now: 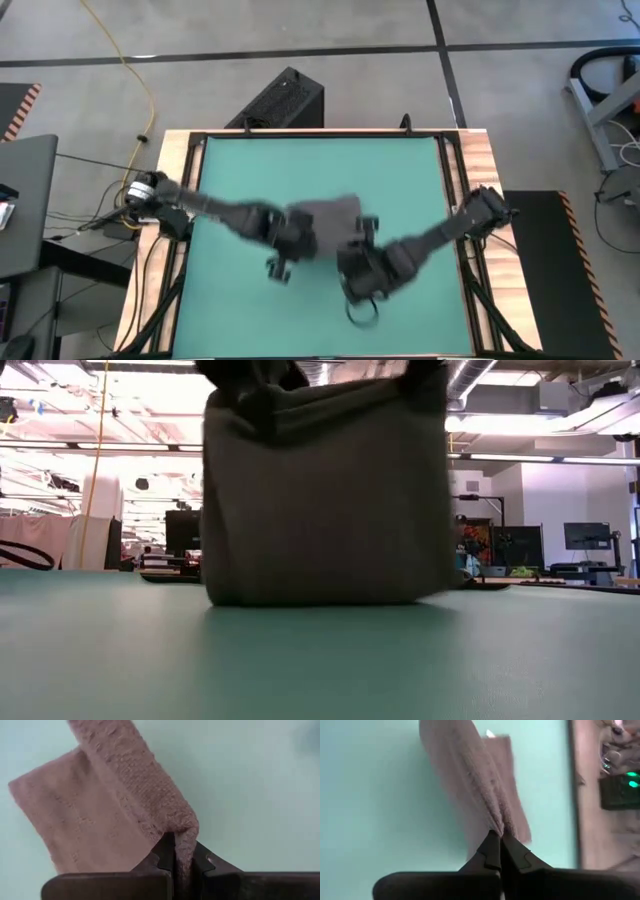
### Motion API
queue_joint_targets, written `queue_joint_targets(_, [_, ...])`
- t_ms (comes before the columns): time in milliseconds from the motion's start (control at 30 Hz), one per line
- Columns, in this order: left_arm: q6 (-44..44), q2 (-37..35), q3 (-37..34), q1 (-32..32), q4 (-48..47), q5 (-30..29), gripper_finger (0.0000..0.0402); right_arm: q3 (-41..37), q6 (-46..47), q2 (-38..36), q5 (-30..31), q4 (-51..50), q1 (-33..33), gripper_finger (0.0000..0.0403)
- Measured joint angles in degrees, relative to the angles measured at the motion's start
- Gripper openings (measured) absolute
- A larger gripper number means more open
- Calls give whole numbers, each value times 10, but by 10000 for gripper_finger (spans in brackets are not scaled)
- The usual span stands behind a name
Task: Roll towel
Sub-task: Roll the gray towel
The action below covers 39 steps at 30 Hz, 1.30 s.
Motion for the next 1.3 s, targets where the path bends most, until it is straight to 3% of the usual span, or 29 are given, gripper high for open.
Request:
queue_joint_targets(133, [-66, 0, -99, -85, 174, -49, 0, -50, 62, 0, -2, 88, 75, 11])
queue_joint_targets(300, [-135, 2, -157, -147, 314, -47, 0, -99, 94, 3, -11, 195, 128, 12])
queue_joint_targets(433, [-157, 2, -174, -174, 382, -54, 3, -119, 108, 3, -14, 244, 151, 55])
queue_joint_targets(700, [-175, 2, -176, -204, 399, -47, 81, -129, 133, 3, -19, 250, 176, 155])
queue_joint_targets(933, [-180, 23, -174, -218, 415, -21, 175, -138, 140, 2, 30, 261, 162, 178])
queue_joint_targets(1133, [-252, 28, -174, -207, 400, -115, 220, -185, 321, 3, 67, 230, 132, 179])
queue_joint_targets(1300, [-264, 5, -174, -194, 398, -116, 223, -192, 437, 3, 67, 151, 117, 180])
